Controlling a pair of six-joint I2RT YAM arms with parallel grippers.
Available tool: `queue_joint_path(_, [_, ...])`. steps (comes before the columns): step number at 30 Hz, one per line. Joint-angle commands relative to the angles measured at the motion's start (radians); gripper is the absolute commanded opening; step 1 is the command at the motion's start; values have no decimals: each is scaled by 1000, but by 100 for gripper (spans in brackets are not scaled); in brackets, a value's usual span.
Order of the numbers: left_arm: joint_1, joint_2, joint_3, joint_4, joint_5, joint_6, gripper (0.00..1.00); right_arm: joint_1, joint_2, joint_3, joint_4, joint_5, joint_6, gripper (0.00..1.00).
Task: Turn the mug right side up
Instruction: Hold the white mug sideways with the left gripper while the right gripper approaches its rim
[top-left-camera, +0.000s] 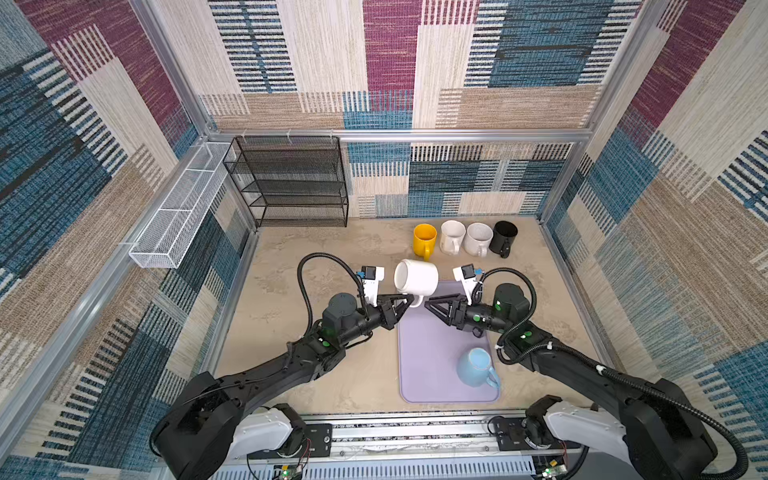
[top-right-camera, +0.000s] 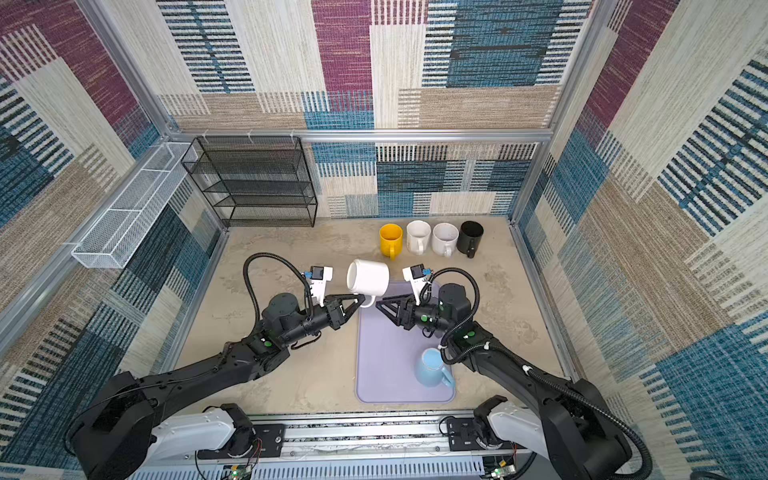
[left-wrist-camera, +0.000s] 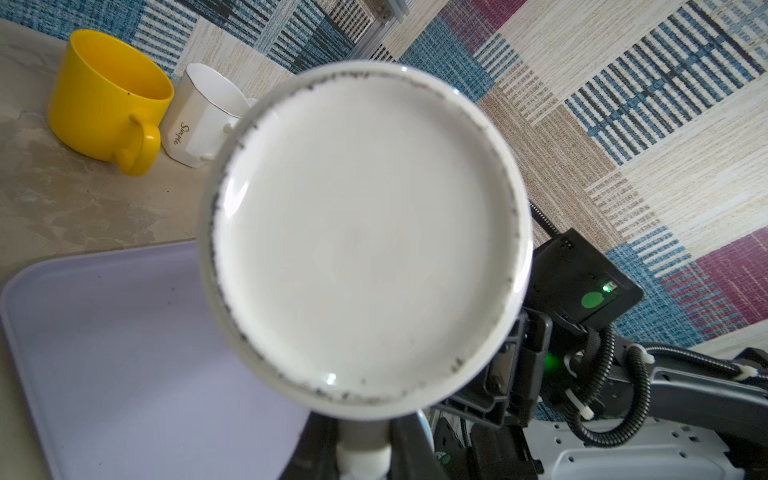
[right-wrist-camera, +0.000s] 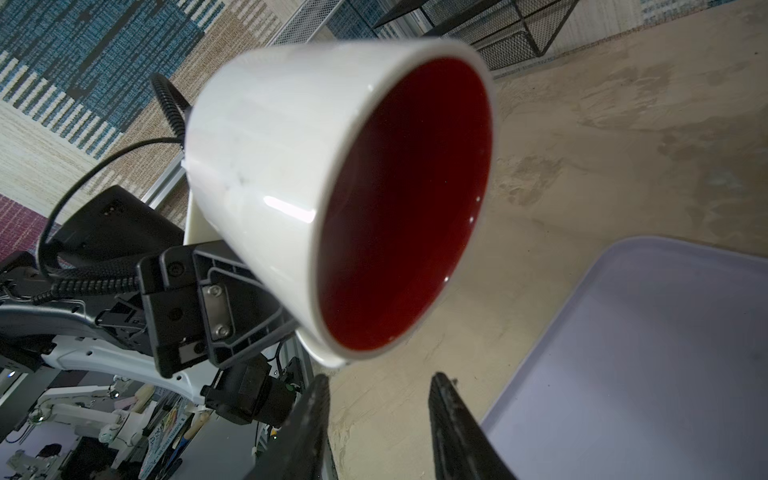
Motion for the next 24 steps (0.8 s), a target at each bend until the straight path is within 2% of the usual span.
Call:
queue_joint_path(1, [0, -1, 4, 160, 32, -1, 0, 5, 3, 6, 81, -30, 30, 43])
queue_joint_path(7, [0, 15, -9, 226, 52, -20, 0, 7, 20, 6, 130, -55, 48, 43])
queue_joint_path(16, [0, 77, -38, 431, 126, -80, 0, 18, 34, -10, 255, -87, 106, 41])
queue_joint_path(24, [1, 80, -51, 500, 161, -91, 0, 22, 24, -17, 336, -94, 146, 38])
